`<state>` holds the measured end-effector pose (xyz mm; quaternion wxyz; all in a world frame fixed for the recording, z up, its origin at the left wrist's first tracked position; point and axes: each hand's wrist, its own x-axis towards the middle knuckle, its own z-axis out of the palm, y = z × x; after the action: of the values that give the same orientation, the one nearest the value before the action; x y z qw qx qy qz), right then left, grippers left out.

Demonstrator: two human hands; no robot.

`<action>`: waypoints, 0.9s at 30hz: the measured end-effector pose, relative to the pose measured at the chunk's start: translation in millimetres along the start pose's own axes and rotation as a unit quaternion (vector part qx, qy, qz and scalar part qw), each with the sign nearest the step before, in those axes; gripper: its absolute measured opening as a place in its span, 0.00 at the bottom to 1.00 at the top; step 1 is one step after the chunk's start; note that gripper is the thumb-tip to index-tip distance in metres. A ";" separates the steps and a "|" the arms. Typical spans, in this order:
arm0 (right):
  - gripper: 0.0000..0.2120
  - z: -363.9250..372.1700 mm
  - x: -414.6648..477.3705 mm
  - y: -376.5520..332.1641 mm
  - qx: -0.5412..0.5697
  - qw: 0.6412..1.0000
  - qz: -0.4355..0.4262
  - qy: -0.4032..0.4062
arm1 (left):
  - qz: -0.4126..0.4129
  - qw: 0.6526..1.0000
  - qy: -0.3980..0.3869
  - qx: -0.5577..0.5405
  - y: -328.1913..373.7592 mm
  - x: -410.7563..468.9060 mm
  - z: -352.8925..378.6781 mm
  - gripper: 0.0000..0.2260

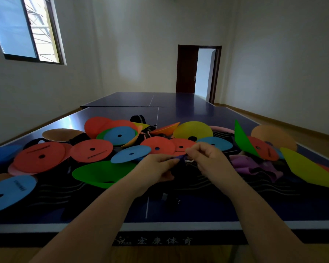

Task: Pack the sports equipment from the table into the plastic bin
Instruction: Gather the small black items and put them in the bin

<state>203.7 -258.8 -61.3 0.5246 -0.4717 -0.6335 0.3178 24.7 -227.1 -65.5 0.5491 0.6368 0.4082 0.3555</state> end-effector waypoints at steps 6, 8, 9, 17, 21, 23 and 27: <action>0.12 -4.2 17.4 -0.9 -0.006 0.999 -0.028 0.033 | -0.013 0.972 -0.135 -0.190 8.6 -5.0 -10.1 0.14; 0.11 -1.5 18.1 1.6 0.003 0.999 -0.023 0.038 | 0.013 0.970 -0.122 -0.211 11.4 -5.1 -12.5 0.18; 0.11 0.4 17.6 3.0 0.001 0.999 -0.021 0.034 | 0.024 0.969 -0.114 -0.218 12.7 -5.3 -12.9 0.17; 0.11 19.8 -3.5 22.2 -0.113 0.993 -0.024 -0.024 | 0.025 0.959 -0.112 -0.261 8.5 -6.6 -13.3 0.03; 0.10 23.6 -6.6 22.6 -0.215 0.975 -0.028 -0.048 | 0.030 0.968 -0.097 -0.228 5.7 -2.9 -11.6 0.09; 0.09 22.6 -7.8 22.9 -0.264 0.962 -0.057 -0.046 | 0.048 0.973 -0.066 -0.216 5.7 -0.7 -8.9 0.09; 0.08 17.4 -12.1 23.5 -0.351 0.927 -0.112 -0.065 | 0.108 0.983 0.076 -0.125 4.4 4.3 -7.5 0.09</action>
<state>193.2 -260.2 -91.2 0.3151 -0.5303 -0.7859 0.0440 20.3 -220.5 -60.0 0.5501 0.5747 0.3296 0.5084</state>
